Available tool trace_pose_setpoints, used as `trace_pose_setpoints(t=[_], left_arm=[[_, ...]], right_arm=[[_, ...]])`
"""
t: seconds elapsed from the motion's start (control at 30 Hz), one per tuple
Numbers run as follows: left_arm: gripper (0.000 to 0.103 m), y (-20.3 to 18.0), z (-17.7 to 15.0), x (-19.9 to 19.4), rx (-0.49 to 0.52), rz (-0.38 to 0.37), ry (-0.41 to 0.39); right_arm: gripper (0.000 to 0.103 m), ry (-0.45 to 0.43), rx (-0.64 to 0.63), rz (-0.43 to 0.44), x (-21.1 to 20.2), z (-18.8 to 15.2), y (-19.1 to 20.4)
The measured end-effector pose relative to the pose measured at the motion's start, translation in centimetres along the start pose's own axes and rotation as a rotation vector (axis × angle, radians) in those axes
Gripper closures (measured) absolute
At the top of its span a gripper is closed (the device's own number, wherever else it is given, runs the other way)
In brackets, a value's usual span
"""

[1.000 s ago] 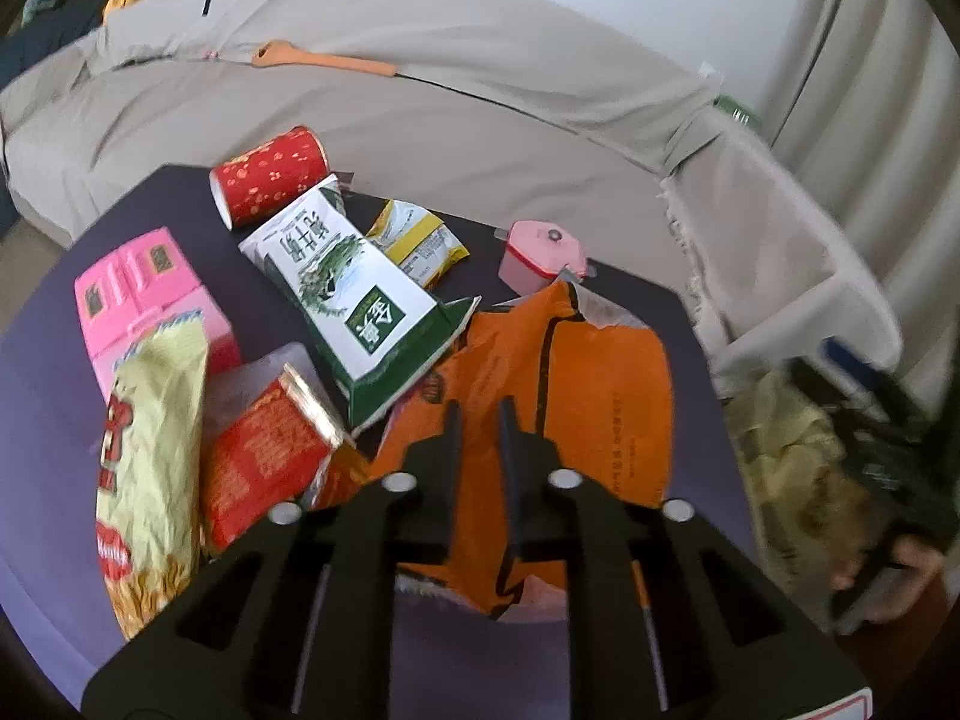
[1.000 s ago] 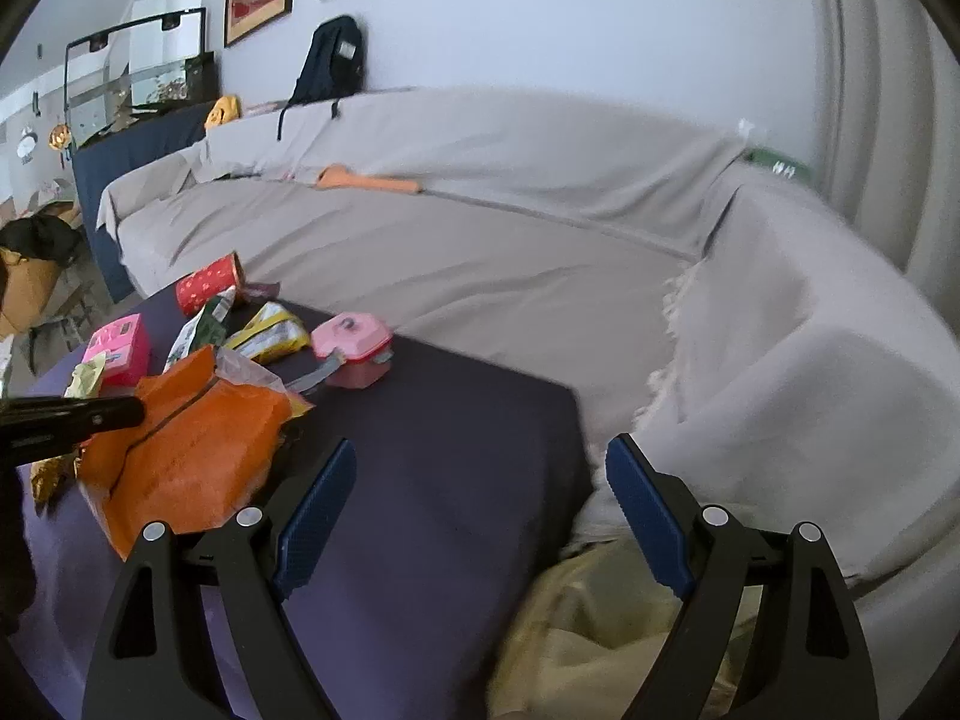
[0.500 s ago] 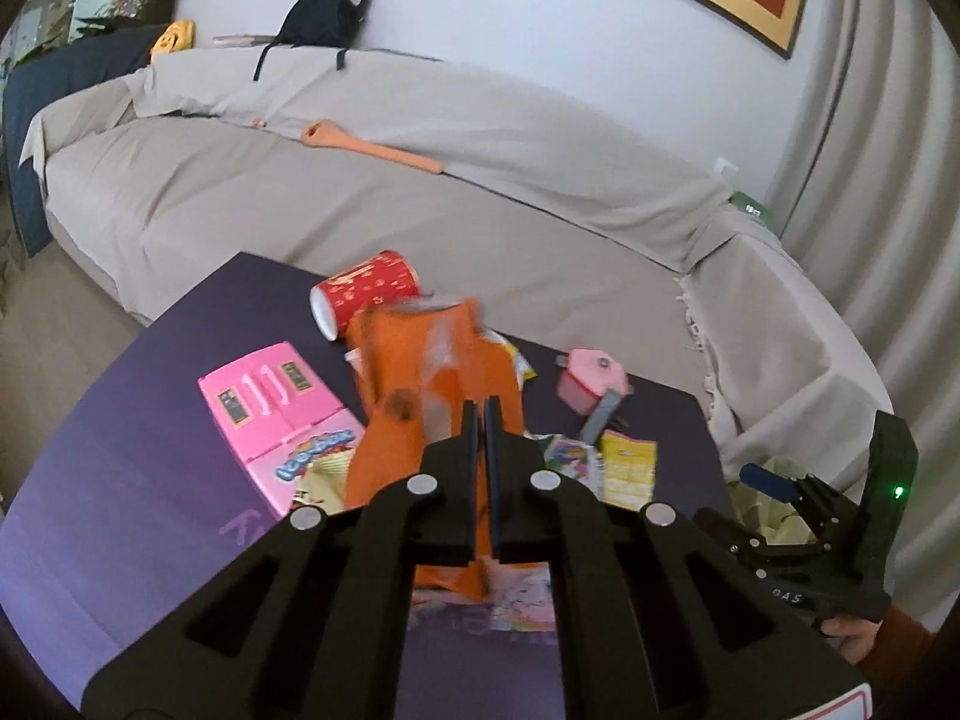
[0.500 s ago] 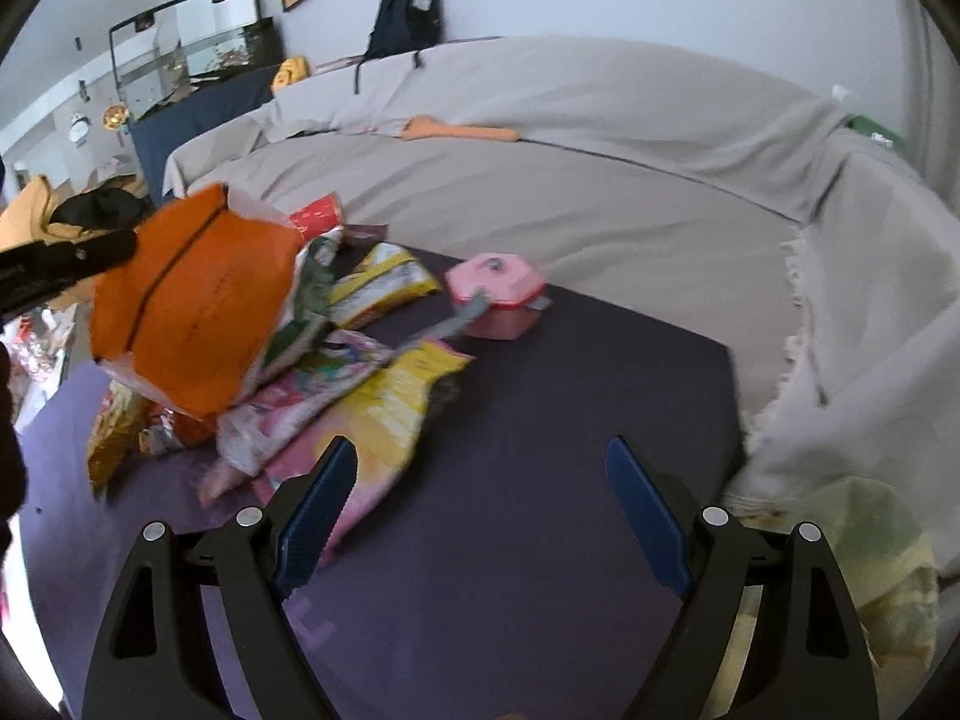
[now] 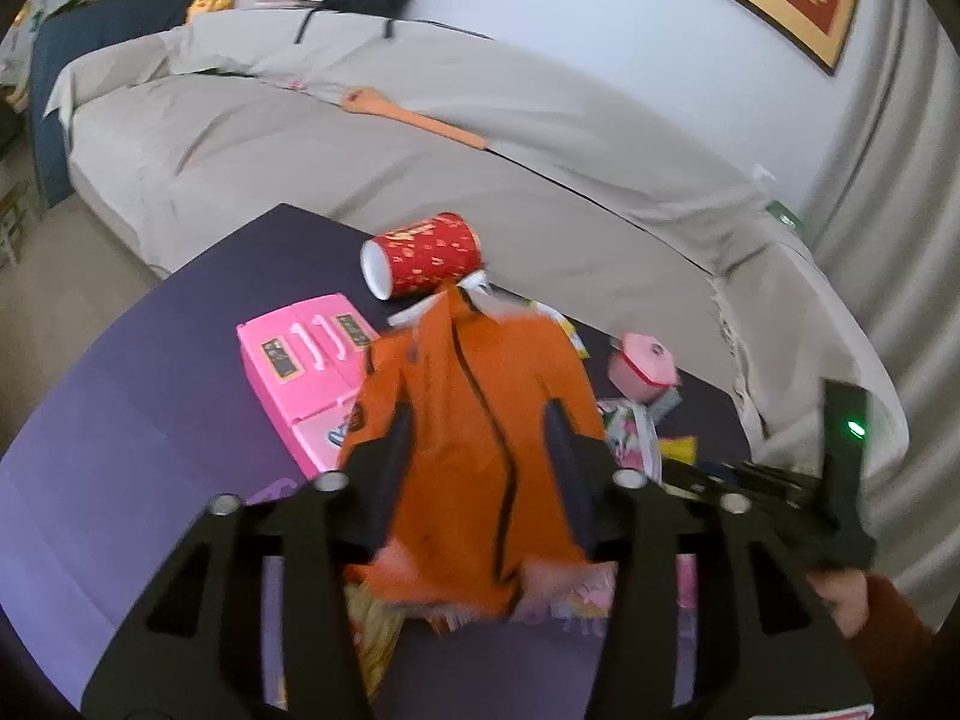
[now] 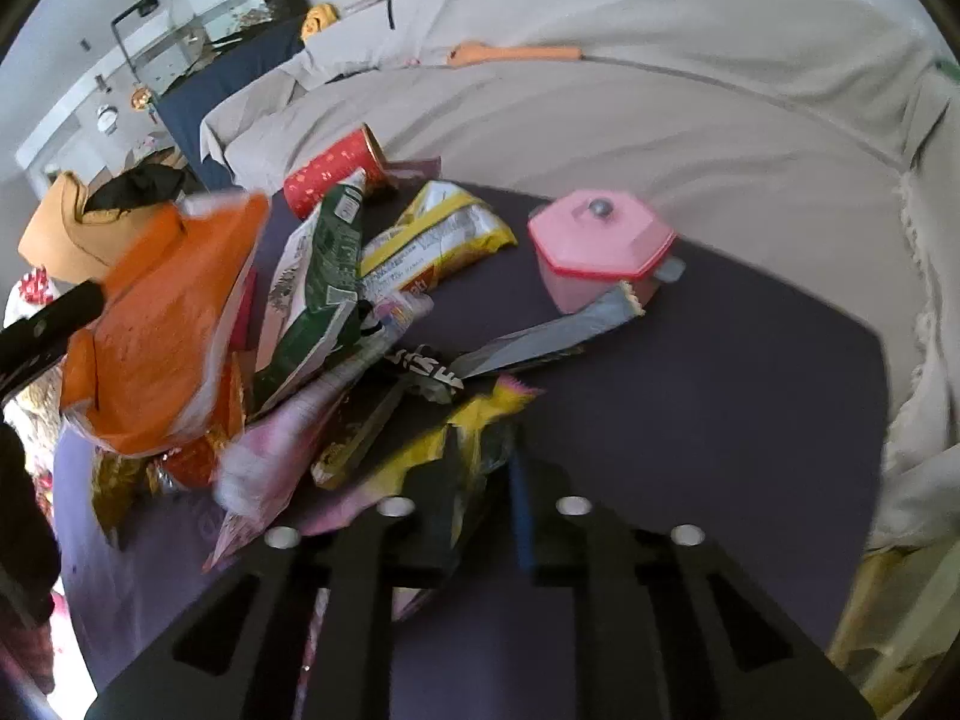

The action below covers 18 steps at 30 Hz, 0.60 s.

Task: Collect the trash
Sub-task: 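Carry the orange bag and yellow bag over the trash bin with both grippers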

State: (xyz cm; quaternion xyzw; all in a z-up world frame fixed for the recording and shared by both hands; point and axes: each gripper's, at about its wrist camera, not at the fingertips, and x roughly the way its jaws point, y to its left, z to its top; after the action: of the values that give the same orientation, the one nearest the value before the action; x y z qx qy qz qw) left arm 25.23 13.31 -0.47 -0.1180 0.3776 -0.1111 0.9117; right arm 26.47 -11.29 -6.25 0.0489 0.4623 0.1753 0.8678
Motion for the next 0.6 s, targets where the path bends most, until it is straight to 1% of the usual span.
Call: trace_pose_setpoints(t=[0.03, 0.2, 0.27, 0.3, 0.33, 0.37, 0.43, 0.5, 0.6], left_arm=[[0.051, 0.1, 0.0, 0.4, -0.010, 0.018, 0.002], [0.051, -0.1, 0.3, 2.3, -0.049, 0.184, 0.004], [0.052, -0.3, 0.5, 2.6, -0.057, 0.212, 0.003], [0.073, -0.6, 0.6, 2.6, -0.052, 0.222, 0.002], [0.099, -0.8, 0.7, 2.6, -0.046, 0.229, 0.010], [0.099, -1.1, 0.8, 2.5, -0.048, 0.218, 0.025], [0.101, -1.9, 1.0, 1.8, -0.048, 0.181, 0.027], [0.102, -3.3, 1.3, 0.6, -0.019, 0.166, 0.003], [0.102, -5.8, 2.3, -1.9, 0.026, 0.139, -0.060]], right_arm=[[0.091, -0.017, -0.013, -0.007, -0.8, -0.1, -0.1], [0.092, -0.081, -0.008, -0.020, -4.5, -0.6, -1.5], [0.092, -0.102, -0.008, -0.027, -5.8, -1.0, -2.0], [0.092, -0.112, -0.006, -0.029, -6.6, -1.4, -2.4], [0.092, -0.122, -0.004, -0.031, -7.2, -1.7, -2.7], [0.092, -0.134, -0.002, -0.034, -8.0, -2.0, -3.0], [0.092, -0.158, 0.001, -0.037, -9.4, -2.5, -3.4], [0.092, -0.184, 0.004, -0.037, -10.8, -2.7, -3.9], [0.092, -0.242, -0.004, -0.048, -13.5, -2.6, -4.3]])
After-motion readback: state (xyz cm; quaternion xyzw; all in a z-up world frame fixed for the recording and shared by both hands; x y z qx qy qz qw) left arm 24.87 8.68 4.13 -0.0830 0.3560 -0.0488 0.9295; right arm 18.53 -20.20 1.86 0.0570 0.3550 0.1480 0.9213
